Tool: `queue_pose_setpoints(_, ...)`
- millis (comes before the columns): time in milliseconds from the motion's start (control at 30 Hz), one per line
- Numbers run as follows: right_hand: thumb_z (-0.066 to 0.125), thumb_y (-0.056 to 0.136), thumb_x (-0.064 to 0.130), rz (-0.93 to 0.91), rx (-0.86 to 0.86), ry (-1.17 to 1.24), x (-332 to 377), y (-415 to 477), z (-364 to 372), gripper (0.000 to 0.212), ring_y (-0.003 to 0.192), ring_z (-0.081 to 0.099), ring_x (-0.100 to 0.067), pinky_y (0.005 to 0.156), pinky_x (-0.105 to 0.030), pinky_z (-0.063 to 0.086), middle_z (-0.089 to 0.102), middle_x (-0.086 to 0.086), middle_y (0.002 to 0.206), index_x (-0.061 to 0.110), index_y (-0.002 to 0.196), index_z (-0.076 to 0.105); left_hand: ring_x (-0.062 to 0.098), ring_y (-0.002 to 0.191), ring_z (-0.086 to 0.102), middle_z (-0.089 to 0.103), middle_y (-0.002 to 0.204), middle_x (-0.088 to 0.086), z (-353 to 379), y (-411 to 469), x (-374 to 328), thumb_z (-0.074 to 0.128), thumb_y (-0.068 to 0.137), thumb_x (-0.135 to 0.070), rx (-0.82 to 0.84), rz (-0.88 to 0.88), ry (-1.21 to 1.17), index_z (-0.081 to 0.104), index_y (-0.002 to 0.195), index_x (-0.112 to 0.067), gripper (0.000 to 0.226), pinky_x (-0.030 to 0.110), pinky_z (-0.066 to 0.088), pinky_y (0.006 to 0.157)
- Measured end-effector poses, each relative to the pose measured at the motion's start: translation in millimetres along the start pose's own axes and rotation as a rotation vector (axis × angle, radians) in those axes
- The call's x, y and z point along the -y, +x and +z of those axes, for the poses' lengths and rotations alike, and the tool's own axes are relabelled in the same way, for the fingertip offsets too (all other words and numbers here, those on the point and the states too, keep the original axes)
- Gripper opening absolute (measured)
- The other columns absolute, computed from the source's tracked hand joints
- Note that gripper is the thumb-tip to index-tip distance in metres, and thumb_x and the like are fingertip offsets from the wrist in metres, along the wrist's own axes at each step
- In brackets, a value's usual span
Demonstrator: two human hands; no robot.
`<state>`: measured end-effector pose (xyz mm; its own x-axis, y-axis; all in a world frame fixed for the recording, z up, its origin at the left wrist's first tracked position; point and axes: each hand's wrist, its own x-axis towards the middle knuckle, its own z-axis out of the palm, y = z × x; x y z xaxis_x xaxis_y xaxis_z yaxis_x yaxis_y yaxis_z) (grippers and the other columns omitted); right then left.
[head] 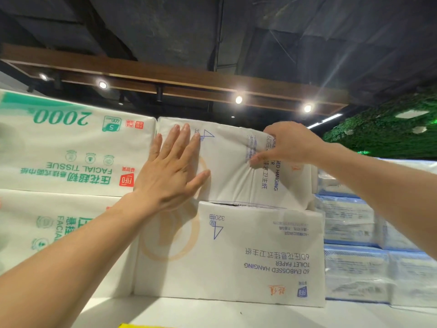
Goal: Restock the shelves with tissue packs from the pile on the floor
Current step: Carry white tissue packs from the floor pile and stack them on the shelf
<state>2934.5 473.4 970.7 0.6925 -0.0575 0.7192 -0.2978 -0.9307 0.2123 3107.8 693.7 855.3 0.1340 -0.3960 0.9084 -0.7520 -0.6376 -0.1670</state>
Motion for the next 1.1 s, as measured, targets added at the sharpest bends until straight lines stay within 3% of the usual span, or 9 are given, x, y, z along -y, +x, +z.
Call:
queue_pose_setpoints(167, 0.061, 0.054, 0.092, 0.042, 0.082, -0.049, 0, -8, -5, 0.080, 0.081, 0.062, -0.019, 0.077, -0.041, 0.051, 0.065, 0.003, 0.087, 0.020, 0.090, 0.061, 0.017, 0.150, -0.026, -0.022, 0.165, 0.001, 1, -3, 1, 0.008, 0.094, -0.069, 0.019, 0.023, -0.004, -0.011, 0.159, -0.024, 0.082, 0.049, -0.010, 0.123)
queue_pose_setpoints(233, 0.045, 0.051, 0.102, 0.021, 0.098, -0.096, -2, -12, -2, 0.096, 0.102, 0.065, -0.022, 0.093, -0.048, 0.051, 0.068, 0.005, 0.107, 0.030, 0.112, 0.062, 0.017, 0.150, -0.026, -0.022, 0.165, 0.000, -1, -6, 2, 0.010, 0.094, -0.070, 0.023, 0.027, -0.010, -0.012, 0.159, -0.026, 0.082, 0.048, -0.010, 0.124)
queue_pose_setpoints(300, 0.036, 0.054, 0.103, 0.015, 0.103, -0.163, -5, -14, -5, 0.117, 0.140, 0.046, -0.028, 0.117, -0.062, 0.029, 0.052, 0.001, 0.150, 0.034, 0.150, 0.041, 0.018, 0.150, -0.028, -0.024, 0.165, 0.000, -6, -9, 5, 0.008, 0.093, -0.074, 0.043, 0.033, 0.006, -0.015, 0.158, -0.029, 0.083, 0.048, -0.011, 0.124)
queue_pose_setpoints(367, 0.031, 0.057, 0.103, 0.023, 0.067, -0.167, -5, -22, -17, 0.129, 0.153, 0.024, -0.026, 0.121, -0.067, 0.012, 0.028, 0.000, 0.166, 0.028, 0.161, 0.019, 0.019, 0.149, -0.029, -0.026, 0.164, 0.001, -15, -12, 4, 0.004, 0.089, -0.078, 0.080, 0.025, 0.029, -0.016, 0.158, -0.030, 0.086, 0.048, -0.011, 0.123)
queue_pose_setpoints(533, 0.025, 0.065, 0.101, 0.021, 0.042, -0.222, 7, -77, -43, 0.125, 0.156, 0.013, -0.026, 0.122, -0.064, 0.014, 0.018, -0.004, 0.169, 0.025, 0.162, 0.012, 0.019, 0.150, -0.025, -0.022, 0.165, 0.000, -48, -19, -22, 0.000, 0.082, -0.085, 0.215, 0.104, -0.014, -0.013, 0.158, -0.033, 0.093, 0.049, -0.010, 0.124)
queue_pose_setpoints(667, 0.026, 0.069, 0.098, 0.057, 0.095, -0.163, 18, -145, -54, 0.115, 0.148, 0.032, -0.028, 0.118, -0.055, 0.030, 0.034, -0.003, 0.161, 0.027, 0.159, 0.025, 0.015, 0.152, -0.018, -0.017, 0.165, -0.004, -67, -39, -58, 0.003, 0.079, -0.089, 0.342, 0.196, -0.147, -0.011, 0.157, -0.037, 0.095, 0.045, -0.008, 0.124)
queue_pose_setpoints(800, 0.035, 0.078, 0.083, 0.189, 0.204, -0.057, 17, -228, -59, 0.100, 0.151, 0.028, -0.021, 0.122, -0.043, 0.025, 0.031, 0.001, 0.165, 0.026, 0.160, 0.026, 0.009, 0.153, -0.010, -0.009, 0.167, -0.008, -76, -70, -105, 0.006, 0.079, -0.090, 0.425, 0.268, -0.311, -0.008, 0.157, -0.042, 0.093, 0.040, -0.006, 0.124)
queue_pose_setpoints(1033, 0.041, 0.085, 0.077, 0.392, 0.263, 0.025, -8, -387, -82, 0.091, 0.149, 0.030, -0.020, 0.123, -0.034, 0.022, 0.037, -0.002, 0.162, 0.021, 0.157, 0.035, 0.007, 0.153, 0.002, 0.005, 0.168, -0.009, -123, -124, -244, 0.012, 0.073, -0.089, 0.517, 0.356, -0.659, 0.003, 0.158, -0.042, 0.097, 0.032, 0.000, 0.125)
queue_pose_setpoints(1100, 0.034, 0.079, 0.089, 0.479, 0.300, 0.035, -21, -444, -93, 0.102, 0.146, 0.037, -0.023, 0.121, -0.040, 0.029, 0.044, -0.006, 0.157, 0.019, 0.153, 0.042, 0.006, 0.153, 0.004, 0.007, 0.167, -0.011, -137, -146, -298, 0.015, 0.072, -0.089, 0.553, 0.404, -0.767, 0.005, 0.158, -0.042, 0.098, 0.033, 0.003, 0.126)
